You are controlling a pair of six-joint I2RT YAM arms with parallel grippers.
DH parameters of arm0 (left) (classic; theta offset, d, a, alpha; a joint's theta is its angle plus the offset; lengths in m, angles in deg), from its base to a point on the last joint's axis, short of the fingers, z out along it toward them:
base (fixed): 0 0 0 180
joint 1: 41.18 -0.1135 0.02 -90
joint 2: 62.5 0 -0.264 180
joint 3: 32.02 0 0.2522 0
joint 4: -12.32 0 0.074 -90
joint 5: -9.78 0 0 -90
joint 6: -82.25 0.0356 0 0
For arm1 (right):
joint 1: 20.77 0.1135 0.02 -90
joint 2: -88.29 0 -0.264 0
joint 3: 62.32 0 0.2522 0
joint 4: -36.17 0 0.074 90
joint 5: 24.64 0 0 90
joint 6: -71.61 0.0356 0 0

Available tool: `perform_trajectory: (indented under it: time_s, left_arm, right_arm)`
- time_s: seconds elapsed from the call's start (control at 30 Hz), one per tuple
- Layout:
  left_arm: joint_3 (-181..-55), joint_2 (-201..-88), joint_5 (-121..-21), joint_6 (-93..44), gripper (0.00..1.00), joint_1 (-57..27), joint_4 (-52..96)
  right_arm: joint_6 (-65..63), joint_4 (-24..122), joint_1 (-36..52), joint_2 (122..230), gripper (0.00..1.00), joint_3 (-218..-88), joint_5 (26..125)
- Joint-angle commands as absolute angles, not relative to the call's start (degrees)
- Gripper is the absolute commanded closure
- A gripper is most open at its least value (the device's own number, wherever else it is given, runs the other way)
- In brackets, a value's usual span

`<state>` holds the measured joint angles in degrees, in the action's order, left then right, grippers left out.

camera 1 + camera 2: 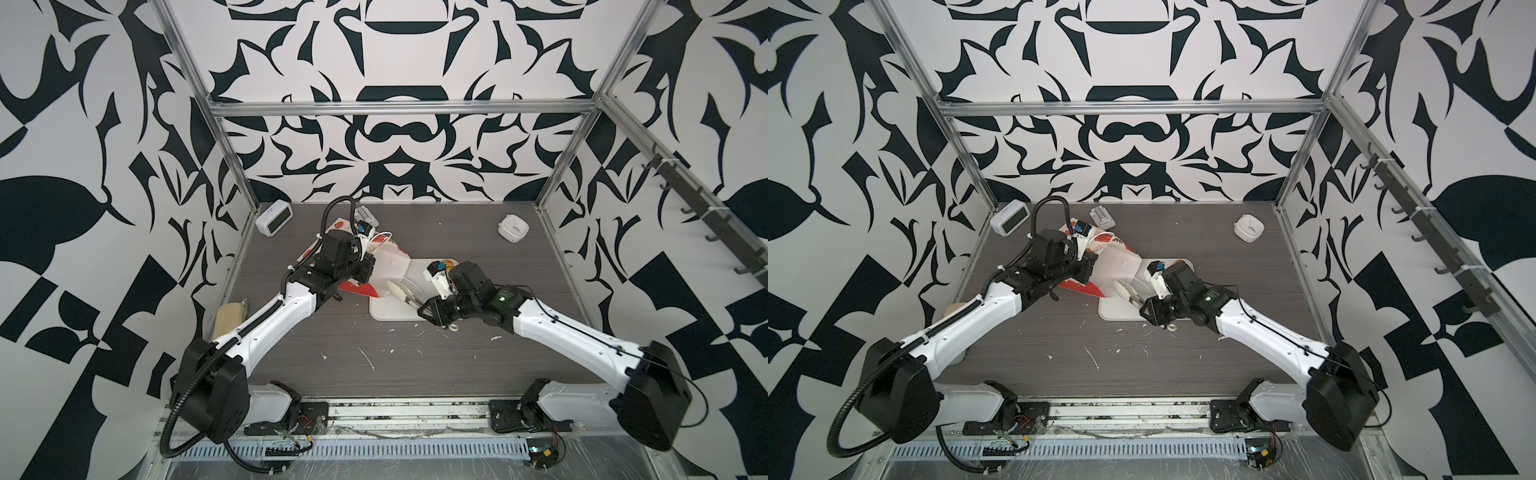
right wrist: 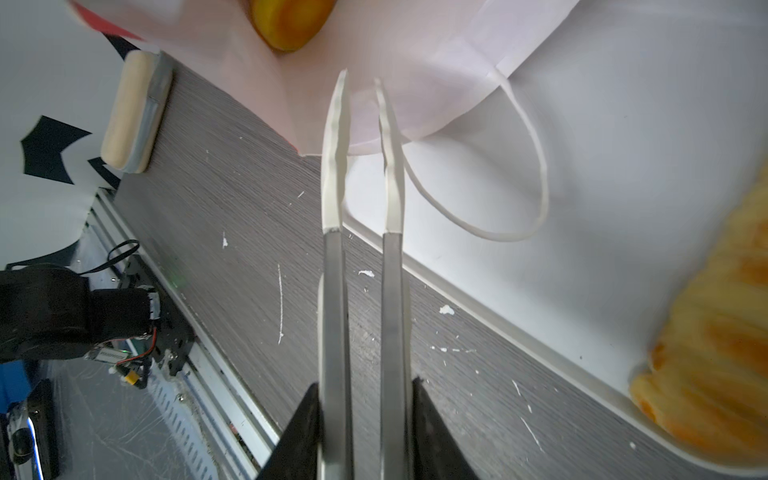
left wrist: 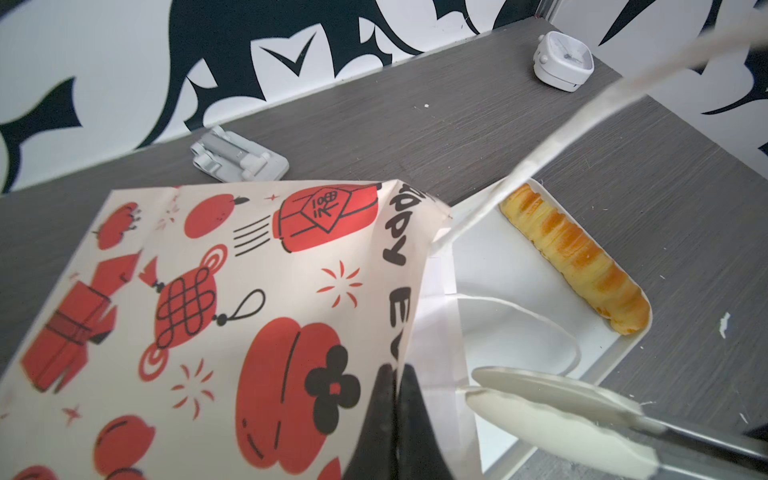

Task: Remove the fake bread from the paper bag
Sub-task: 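Move the open tongs back toward the bag opening with the right gripper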

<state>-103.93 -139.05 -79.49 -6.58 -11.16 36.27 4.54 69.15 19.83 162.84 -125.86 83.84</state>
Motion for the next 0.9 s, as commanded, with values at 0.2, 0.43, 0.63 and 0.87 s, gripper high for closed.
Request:
perform_trajectory:
  time_s: [0.2, 0.43, 0.63, 0.87]
  left_arm:
    - [-113.5, -145.8, -88.5, 2.7, 0.96, -11.1, 47.6]
    - [-115.1, -149.1, -90.2, 5.1, 0.96, -11.0, 46.7]
    - [-110.3, -146.8, -89.6, 8.0, 0.96, -10.9, 43.9]
    - [-100.5, -138.4, -87.7, 11.1, 0.98, -10.9, 35.3]
  right_arm:
    - [4.5, 52.1, 24.5, 173.5, 0.65, -131.3, 84.9]
    - [6.3, 46.0, 26.3, 181.0, 0.65, -133.6, 87.1]
    - [7.5, 43.7, 27.0, 183.1, 0.65, -132.9, 84.0]
    - [8.3, 42.9, 27.1, 177.3, 0.65, -128.7, 77.1]
